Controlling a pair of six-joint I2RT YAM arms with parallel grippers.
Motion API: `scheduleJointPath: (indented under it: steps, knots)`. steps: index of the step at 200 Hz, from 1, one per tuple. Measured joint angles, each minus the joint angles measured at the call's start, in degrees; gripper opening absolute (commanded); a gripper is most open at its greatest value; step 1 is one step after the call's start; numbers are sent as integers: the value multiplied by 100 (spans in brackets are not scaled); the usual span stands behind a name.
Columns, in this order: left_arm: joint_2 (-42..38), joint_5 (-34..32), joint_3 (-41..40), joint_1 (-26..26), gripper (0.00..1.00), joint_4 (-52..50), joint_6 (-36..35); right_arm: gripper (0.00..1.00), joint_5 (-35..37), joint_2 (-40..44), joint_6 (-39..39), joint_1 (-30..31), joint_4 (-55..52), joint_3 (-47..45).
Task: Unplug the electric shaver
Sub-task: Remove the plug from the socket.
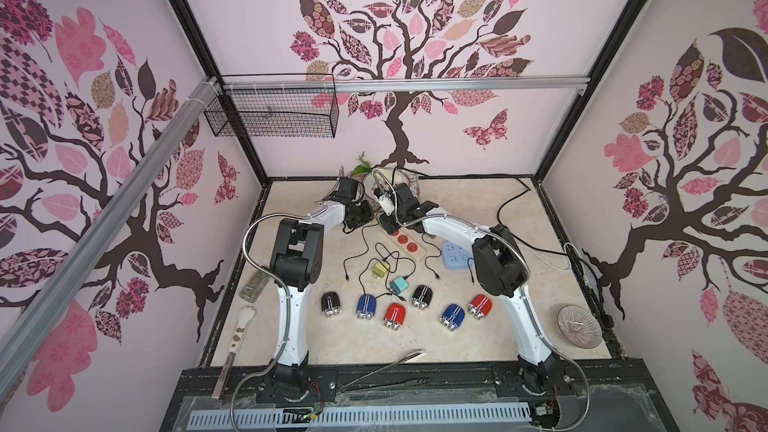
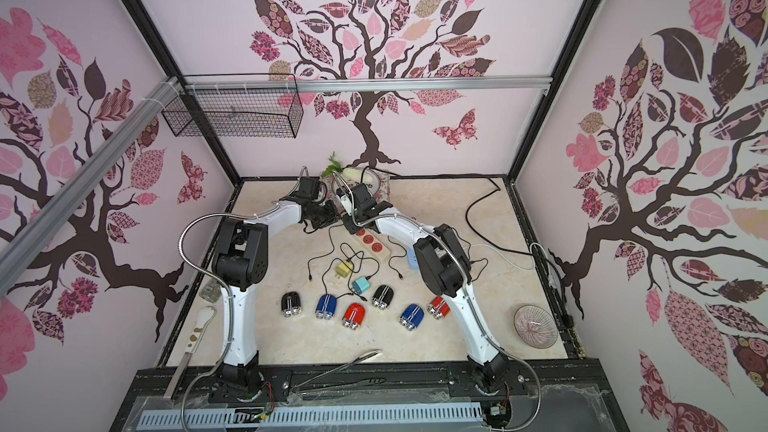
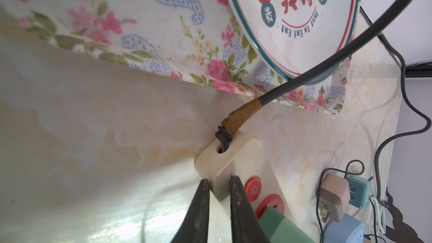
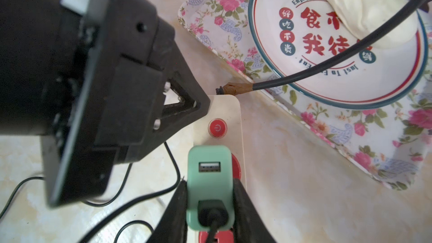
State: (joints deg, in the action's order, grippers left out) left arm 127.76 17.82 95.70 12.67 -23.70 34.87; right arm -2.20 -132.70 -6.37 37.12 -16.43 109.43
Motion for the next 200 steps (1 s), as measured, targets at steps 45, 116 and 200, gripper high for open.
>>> scheduleJointPath:
  steps: [45,116,200]
  knots:
    - [0,0,0,0,18,-2,2,14,33,2,-9,15,-7,4]
    - [0,-20,0,37,18,-2,-2,14,-129,0,57,-74,-210,122]
    - [149,-107,-7,59,18,-125,9,13,-258,-2,149,-170,-295,809]
